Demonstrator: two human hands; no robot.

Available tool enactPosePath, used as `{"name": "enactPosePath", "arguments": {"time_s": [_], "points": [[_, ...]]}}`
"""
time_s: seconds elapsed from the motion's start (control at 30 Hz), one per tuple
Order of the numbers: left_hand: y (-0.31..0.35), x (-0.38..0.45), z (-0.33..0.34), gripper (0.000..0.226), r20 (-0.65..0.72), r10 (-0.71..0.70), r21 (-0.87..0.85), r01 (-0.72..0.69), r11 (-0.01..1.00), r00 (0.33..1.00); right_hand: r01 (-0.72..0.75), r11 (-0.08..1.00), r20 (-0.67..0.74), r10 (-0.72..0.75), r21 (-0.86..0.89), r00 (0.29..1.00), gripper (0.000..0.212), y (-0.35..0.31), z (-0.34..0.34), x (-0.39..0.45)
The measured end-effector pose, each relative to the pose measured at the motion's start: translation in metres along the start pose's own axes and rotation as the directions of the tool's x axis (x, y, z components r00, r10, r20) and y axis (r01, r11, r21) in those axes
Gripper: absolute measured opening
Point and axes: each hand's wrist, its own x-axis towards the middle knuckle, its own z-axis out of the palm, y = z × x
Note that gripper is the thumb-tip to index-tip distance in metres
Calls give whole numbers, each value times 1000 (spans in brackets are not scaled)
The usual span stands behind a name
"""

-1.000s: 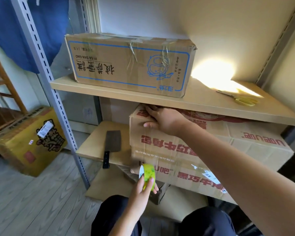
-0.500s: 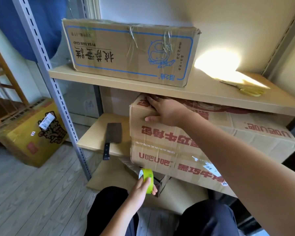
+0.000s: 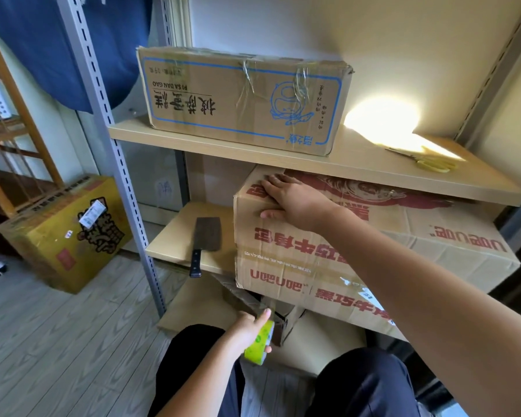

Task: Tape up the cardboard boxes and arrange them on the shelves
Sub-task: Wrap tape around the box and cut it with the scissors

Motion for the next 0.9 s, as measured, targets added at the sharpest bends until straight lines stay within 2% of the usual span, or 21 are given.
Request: {"name": "enactPosePath", "arguments": {"time_s": [0.1, 0.17, 0.23, 0.33, 0.43, 0.63, 0.73, 0.9], "points": [[2, 21, 1, 67, -125, 106, 48, -101, 994, 986, -1, 999, -13, 2, 36, 1000, 79, 6, 1, 5], [3, 44, 0, 77, -123, 162, -11, -165, 986, 979, -8, 999, -18, 9, 50, 1000, 79, 13, 3, 13], [6, 58, 0, 86, -108, 136, -109, -148, 983, 985, -21, 998, -11, 22, 60, 1000, 79, 19, 5, 19], [5, 66, -1, 71, -79, 138, -157, -149, 976, 987, -24, 998, -10, 24, 62, 1000, 79, 21, 8, 23], [6, 60, 2, 59, -87, 193, -225, -208, 952, 977, -29, 998, -4, 29, 63, 1000, 79, 22, 7, 26], [10, 57, 13, 24, -297, 167, -253, -246, 936, 940, -24, 998, -13, 25, 55, 1000, 80, 24, 9, 27], [10, 63, 13, 26, -326, 169, -238, -253, 938, 930, -18, 998, -27, 19, 56, 999, 81, 25, 11, 29], [15, 65, 5, 35, -219, 151, -279, -210, 937, 964, -42, 998, 2, 42, 36, 999, 79, 25, 7, 31]]}}
